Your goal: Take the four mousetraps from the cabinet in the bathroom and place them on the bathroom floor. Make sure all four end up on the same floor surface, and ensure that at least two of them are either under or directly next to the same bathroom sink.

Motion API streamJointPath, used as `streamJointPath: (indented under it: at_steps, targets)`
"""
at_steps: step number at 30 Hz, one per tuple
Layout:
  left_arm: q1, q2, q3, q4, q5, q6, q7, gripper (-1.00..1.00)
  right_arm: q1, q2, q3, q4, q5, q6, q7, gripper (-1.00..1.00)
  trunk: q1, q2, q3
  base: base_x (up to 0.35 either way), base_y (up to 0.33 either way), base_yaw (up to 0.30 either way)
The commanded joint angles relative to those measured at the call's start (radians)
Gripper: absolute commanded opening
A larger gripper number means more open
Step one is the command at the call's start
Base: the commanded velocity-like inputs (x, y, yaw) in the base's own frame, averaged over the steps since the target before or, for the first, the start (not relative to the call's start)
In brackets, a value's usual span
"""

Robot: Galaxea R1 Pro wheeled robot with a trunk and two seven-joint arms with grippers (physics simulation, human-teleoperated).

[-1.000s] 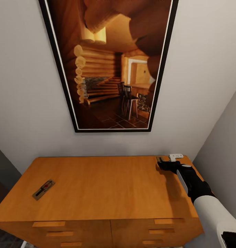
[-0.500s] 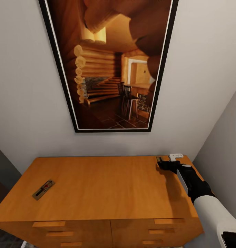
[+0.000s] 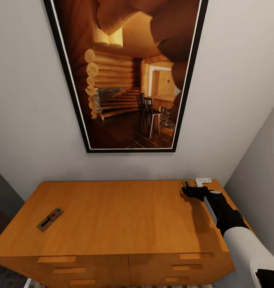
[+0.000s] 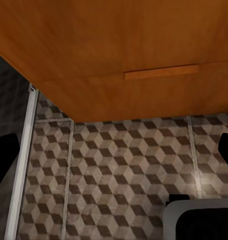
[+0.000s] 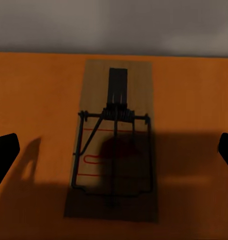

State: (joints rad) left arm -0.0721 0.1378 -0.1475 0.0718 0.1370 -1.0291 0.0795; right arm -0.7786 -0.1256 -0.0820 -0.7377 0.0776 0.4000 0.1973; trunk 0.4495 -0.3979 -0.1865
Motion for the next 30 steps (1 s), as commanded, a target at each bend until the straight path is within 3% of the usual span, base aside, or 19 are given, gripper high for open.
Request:
streamJointPath:
  at_steps: [1, 13, 30]
  targets:
    - [-0.002, -0.001, -0.009, 0.003, 0.004, -0.005, 0.005, 1.00, -0.001, 0.001, -0.004, -0.002, 0.008, 0.005, 0.008, 1.00, 0.001, -0.002, -0.003, 0.000, 0.000, 0.000]
    - [-0.002, -0.001, -0.009, 0.003, 0.004, -0.005, 0.005, 1.00, -0.001, 0.002, -0.004, -0.004, 0.009, 0.003, 0.008, 1.00, 0.001, -0.002, -0.017, 0.000, 0.000, 0.000]
    - [-0.002, -0.001, -0.009, 0.003, 0.004, -0.005, 0.005, 1.00, -0.001, 0.002, -0.005, -0.005, 0.009, -0.067, 0.007, 1.00, 0.001, -0.002, -0.018, 0.000, 0.000, 0.000]
